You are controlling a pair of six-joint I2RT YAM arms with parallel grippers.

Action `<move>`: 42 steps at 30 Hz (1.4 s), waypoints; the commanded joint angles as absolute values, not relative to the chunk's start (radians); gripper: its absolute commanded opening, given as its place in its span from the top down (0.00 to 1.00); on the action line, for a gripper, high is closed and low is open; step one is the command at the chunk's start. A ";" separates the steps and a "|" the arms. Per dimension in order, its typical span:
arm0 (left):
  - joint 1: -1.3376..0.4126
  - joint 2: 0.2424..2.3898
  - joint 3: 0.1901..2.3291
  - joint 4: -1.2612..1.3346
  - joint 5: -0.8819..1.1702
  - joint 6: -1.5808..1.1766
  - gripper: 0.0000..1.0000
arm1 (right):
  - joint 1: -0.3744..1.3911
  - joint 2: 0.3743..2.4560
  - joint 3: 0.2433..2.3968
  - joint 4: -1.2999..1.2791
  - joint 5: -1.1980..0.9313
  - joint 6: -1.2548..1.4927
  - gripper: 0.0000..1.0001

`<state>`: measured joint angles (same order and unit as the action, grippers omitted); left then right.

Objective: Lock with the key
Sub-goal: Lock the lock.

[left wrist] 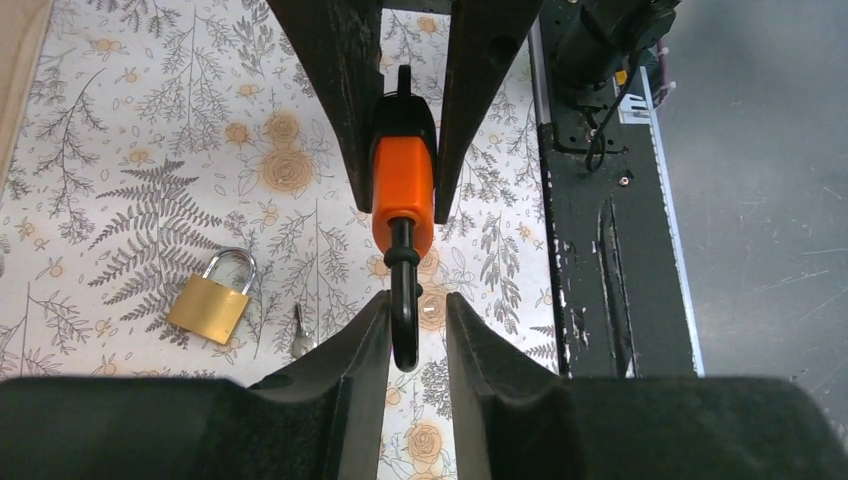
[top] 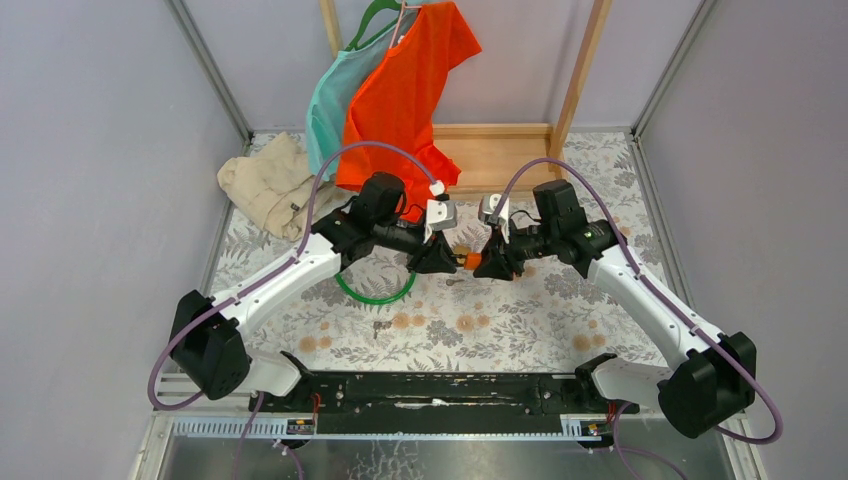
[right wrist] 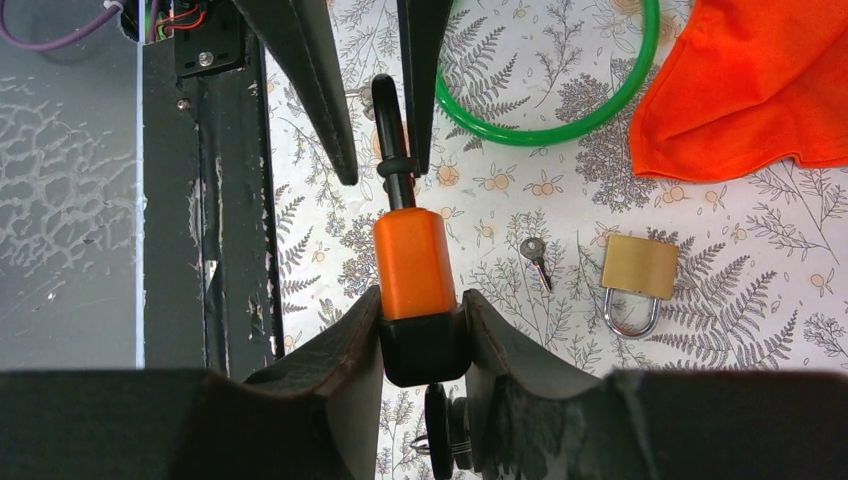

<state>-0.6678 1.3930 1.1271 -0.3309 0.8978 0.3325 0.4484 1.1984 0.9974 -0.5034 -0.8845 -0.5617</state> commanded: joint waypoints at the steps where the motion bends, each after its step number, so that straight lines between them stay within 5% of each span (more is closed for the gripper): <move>1: -0.676 1.392 1.161 -0.328 0.876 0.334 0.69 | 0.440 1.183 1.035 -0.458 -0.938 -0.550 1.00; 5: -0.677 1.391 1.169 -0.328 0.866 0.321 0.70 | 0.439 1.184 1.033 -0.462 -0.938 -0.556 1.00; 9: -0.676 1.386 1.166 -0.321 0.853 0.316 0.60 | 0.440 1.181 1.030 -0.463 -0.935 -0.559 1.00; 16: -0.677 1.382 1.164 -0.321 0.851 0.313 0.72 | 0.439 1.183 1.025 -0.461 -0.928 -0.562 1.00; 23: -0.676 1.374 1.161 -0.321 0.843 0.315 0.70 | 0.438 1.189 1.024 -0.466 -0.922 -0.570 1.00; 35: -0.676 1.385 1.167 -0.321 0.873 0.292 0.98 | 0.439 1.190 1.023 -0.456 -0.913 -0.555 0.99; 42: -0.675 1.374 1.148 -0.282 0.882 0.251 1.00 | 0.429 1.173 1.015 -0.424 -0.910 -0.517 0.64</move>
<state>-0.6678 1.3926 1.1347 -0.3309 0.8532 0.2848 0.4412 1.1984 0.9974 -0.5014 -0.8818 -0.5468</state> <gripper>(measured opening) 0.120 0.372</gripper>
